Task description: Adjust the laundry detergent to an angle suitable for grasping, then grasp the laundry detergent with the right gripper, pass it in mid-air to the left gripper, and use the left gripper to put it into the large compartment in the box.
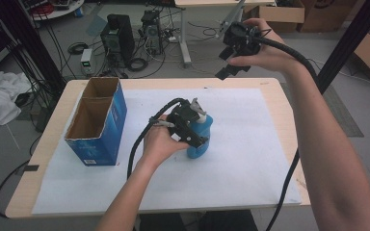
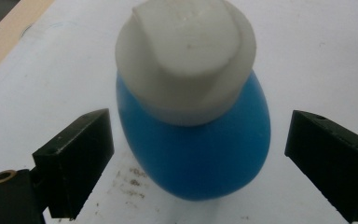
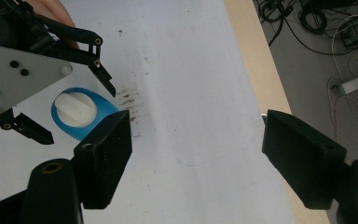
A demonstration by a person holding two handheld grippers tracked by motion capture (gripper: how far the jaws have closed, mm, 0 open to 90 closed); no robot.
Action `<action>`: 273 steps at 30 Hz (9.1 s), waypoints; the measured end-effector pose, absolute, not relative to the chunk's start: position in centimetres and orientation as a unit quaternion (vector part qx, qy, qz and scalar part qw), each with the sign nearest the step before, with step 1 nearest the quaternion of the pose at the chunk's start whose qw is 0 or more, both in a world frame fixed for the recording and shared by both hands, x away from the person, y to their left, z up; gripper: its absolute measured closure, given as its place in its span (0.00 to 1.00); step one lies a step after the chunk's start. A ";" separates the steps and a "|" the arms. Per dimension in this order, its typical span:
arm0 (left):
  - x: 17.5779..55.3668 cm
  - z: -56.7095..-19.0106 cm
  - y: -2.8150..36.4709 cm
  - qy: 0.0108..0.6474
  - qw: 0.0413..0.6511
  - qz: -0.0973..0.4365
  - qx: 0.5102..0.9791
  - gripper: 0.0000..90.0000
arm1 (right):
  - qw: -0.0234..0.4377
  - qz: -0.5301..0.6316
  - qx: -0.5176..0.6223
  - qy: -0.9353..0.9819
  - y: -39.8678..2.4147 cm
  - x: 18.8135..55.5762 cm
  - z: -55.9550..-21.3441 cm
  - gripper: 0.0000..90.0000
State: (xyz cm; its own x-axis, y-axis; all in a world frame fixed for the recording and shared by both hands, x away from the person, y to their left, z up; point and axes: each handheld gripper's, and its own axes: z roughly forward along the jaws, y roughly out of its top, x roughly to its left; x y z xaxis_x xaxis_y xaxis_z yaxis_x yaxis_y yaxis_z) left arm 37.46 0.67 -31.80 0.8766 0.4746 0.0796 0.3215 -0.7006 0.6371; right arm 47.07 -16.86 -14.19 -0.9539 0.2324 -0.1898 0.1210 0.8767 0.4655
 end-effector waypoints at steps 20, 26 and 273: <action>37.5 -32.8 0.0 0.251 0.318 0.143 0.903 0.17 | 0.123 0.229 0.094 0.961 -17.1 47.1 -14.2 0.27; 37.5 -32.9 -0.2 0.260 0.313 0.148 0.901 0.18 | 0.123 0.230 0.095 0.961 -17.2 47.1 -14.3 0.27; 40.2 -15.4 12.1 0.294 0.186 0.135 0.928 0.08 | 0.012 0.352 0.026 0.936 -18.8 40.1 -28.0 0.21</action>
State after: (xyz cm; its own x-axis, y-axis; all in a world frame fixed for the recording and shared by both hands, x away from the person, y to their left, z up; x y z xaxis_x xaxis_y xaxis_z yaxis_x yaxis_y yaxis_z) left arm 40.17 12.14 -15.39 0.7909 0.5954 0.1409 0.4954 -0.7583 0.4237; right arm 40.09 -18.78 -28.05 -0.9984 0.0572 -0.0048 0.0398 0.7509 0.6592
